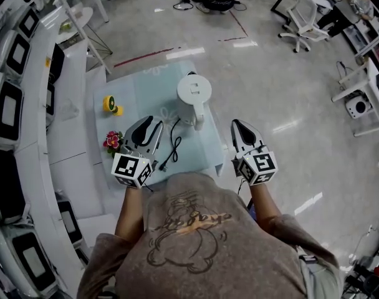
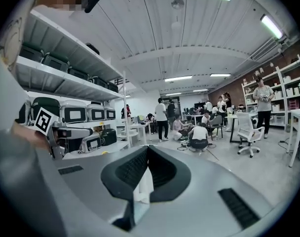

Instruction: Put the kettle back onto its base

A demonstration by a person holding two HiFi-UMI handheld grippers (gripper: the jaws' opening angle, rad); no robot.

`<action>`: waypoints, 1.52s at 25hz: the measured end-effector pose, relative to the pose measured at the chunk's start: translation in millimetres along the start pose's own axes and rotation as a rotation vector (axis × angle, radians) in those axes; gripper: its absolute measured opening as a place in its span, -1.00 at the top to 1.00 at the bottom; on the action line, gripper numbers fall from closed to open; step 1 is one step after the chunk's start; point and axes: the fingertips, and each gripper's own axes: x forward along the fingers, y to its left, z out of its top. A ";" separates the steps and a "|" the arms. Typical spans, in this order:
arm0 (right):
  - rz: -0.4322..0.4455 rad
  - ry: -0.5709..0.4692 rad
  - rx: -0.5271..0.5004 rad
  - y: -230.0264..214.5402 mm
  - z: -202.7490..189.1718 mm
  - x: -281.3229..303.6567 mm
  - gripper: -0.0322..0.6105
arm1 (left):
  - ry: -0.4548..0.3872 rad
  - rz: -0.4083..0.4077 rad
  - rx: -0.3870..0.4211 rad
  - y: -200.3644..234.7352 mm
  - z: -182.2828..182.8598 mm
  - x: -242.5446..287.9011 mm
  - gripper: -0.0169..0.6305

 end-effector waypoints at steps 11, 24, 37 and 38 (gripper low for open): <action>-0.020 0.009 0.018 -2.5 -16.2 -13.7 0.90 | -0.001 0.083 -0.051 9.4 -25.7 -12.3 0.88; -0.015 0.018 0.032 3.4 -22.3 -11.3 0.90 | -0.003 0.107 -0.059 14.6 -24.8 -14.9 0.88; -0.014 0.033 0.010 3.2 -18.2 -12.5 0.90 | -0.005 0.092 -0.053 13.3 -23.9 -14.7 0.88; -0.011 0.036 0.006 3.8 -17.8 -12.9 0.90 | 0.001 0.088 -0.039 11.7 -23.8 -14.4 0.88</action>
